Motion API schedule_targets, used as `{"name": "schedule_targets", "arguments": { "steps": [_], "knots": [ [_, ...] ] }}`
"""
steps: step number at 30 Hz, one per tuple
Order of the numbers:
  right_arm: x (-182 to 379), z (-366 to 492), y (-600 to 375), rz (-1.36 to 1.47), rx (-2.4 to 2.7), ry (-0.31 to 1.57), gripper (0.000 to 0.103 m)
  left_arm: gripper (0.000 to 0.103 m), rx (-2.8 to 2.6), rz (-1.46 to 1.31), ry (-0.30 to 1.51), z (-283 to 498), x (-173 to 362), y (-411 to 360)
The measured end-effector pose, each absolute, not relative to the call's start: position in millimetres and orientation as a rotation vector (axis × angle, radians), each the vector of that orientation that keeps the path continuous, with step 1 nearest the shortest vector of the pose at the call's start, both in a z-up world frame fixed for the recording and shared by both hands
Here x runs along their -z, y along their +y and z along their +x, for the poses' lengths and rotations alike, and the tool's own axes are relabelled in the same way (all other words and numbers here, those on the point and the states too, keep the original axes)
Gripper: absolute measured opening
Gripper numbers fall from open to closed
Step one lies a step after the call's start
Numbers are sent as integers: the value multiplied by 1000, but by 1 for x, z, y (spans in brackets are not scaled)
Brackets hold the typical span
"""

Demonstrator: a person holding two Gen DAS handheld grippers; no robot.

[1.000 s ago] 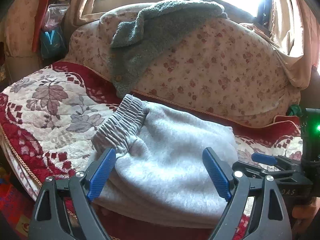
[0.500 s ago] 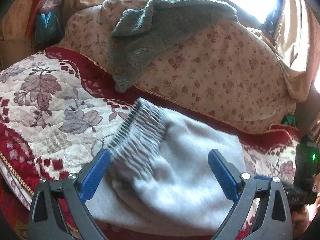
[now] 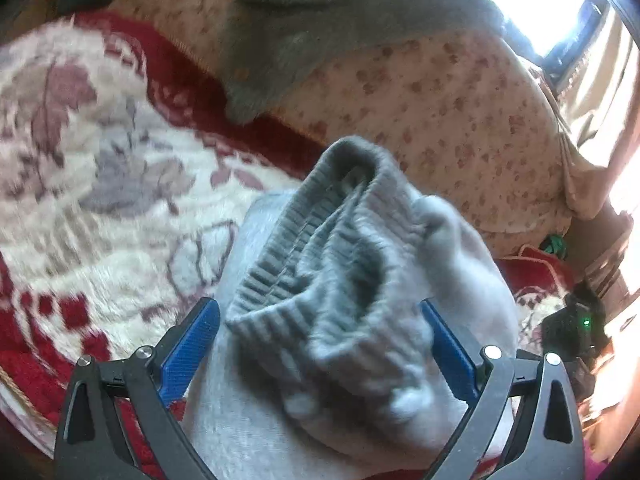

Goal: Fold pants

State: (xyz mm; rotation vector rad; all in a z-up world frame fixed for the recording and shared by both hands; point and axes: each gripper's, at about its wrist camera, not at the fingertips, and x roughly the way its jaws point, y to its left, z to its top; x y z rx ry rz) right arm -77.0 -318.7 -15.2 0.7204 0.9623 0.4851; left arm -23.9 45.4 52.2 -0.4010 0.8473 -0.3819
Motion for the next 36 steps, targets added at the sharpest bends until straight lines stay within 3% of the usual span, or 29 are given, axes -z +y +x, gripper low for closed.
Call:
{"name": "schedule_targets", "arguments": {
  "steps": [20, 25, 27, 36],
  "knots": [
    [28, -40, -293, 775, -584, 979, 103, 103, 410, -448, 814, -19, -23, 47],
    [23, -42, -292, 758, -600, 949, 103, 81, 434, -432, 777, -32, -32, 43],
    [18, -43, -290, 746, -615, 942, 103, 77, 442, -435, 765, -37, -38, 40],
    [-16, -48, -288, 695, -666, 902, 103, 73, 466, -458, 715, -51, -77, 18]
  ]
}}
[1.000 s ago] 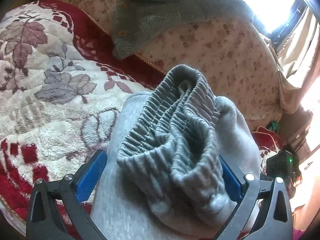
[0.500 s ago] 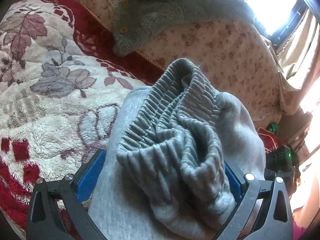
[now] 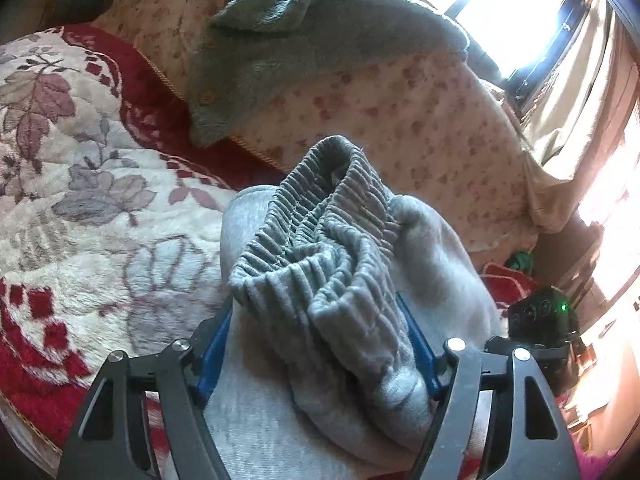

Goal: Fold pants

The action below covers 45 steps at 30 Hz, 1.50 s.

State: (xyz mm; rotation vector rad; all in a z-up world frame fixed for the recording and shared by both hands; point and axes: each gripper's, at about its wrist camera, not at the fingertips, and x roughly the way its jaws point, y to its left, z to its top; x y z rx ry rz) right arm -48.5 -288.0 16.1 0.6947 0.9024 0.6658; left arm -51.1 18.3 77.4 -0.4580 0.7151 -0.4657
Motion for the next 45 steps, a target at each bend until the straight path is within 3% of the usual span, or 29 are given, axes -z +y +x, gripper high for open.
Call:
{"name": "schedule_targets", "arguments": {
  "steps": [14, 27, 40, 45],
  "knots": [
    [-68, -92, -385, 677, -538, 814, 103, 73, 554, -444, 697, -72, -107, -87],
    [-59, -140, -488, 714, -394, 810, 103, 73, 621, -413, 767, -90, -100, -195],
    [-19, -140, -515, 661, -280, 868, 103, 74, 583, -352, 816, -97, -66, -215],
    [-20, -139, -511, 631, -265, 882, 103, 82, 568, -354, 828, -95, -54, -207]
  ]
}}
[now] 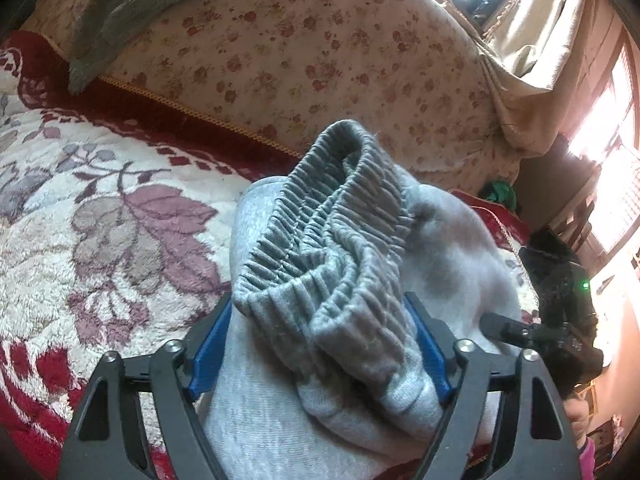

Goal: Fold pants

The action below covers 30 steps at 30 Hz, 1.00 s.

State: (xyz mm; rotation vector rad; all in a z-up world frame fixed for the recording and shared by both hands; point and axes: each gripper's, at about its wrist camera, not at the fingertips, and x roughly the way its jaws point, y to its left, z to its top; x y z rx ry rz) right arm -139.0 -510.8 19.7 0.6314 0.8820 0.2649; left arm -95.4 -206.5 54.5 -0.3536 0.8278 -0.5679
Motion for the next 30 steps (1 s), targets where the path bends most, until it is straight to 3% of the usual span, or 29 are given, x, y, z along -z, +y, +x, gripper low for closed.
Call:
{"name": "schedule_targets", "arguments": {
  "steps": [7, 15, 30],
  "knots": [
    [-38, -157, -517, 624, -179, 876, 103, 90, 529, -307, 808, -102, -68, -197],
    [-75, -187, -510, 517, -70, 742, 103, 95, 432, -179, 694, -123, -104, -200],
    [-101, -202, -450, 289, 25, 665, 103, 95, 344, -30, 605, -139, -133, -231]
  ]
}}
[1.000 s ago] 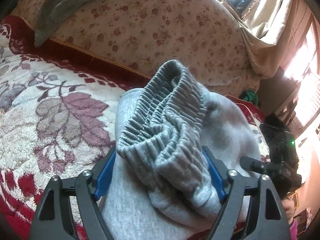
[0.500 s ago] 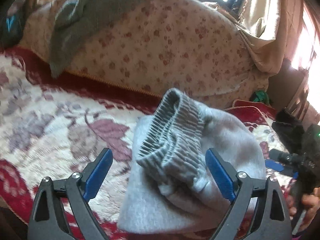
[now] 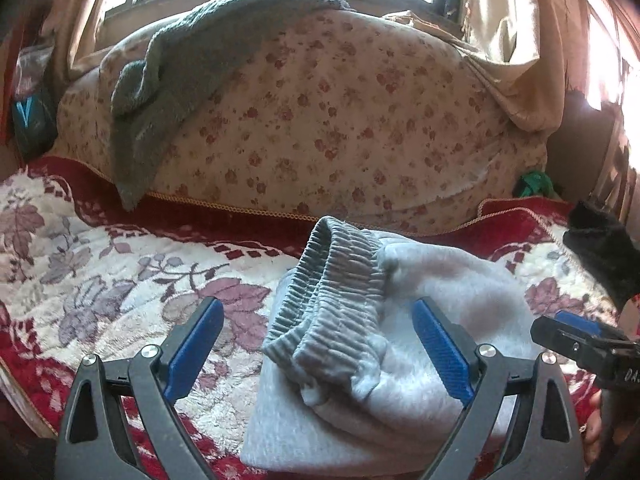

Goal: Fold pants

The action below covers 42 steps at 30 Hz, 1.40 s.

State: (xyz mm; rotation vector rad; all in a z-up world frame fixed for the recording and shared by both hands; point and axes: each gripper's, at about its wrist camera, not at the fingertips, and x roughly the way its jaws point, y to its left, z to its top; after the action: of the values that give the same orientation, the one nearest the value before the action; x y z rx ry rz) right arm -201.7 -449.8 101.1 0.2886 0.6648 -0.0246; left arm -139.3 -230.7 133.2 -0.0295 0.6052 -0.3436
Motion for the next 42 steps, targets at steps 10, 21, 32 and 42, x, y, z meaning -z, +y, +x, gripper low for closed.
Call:
{"name": "schedule_targets", "arguments": {
  "steps": [10, 21, 32, 42],
  "knots": [
    [-98, -206, -449, 272, 39, 666, 103, 95, 332, 21, 598, -145, -137, -248],
    [-94, -208, -454, 299, 40, 664, 103, 95, 337, 36, 588, -145, -139, -253],
    [-92, -207, -455, 306, 32, 668, 103, 95, 308, 109, 590, -144, -139, -264],
    [-90, -205, -457, 312, 30, 670, 103, 95, 316, 122, 609, -144, -136, -269]
  ]
}}
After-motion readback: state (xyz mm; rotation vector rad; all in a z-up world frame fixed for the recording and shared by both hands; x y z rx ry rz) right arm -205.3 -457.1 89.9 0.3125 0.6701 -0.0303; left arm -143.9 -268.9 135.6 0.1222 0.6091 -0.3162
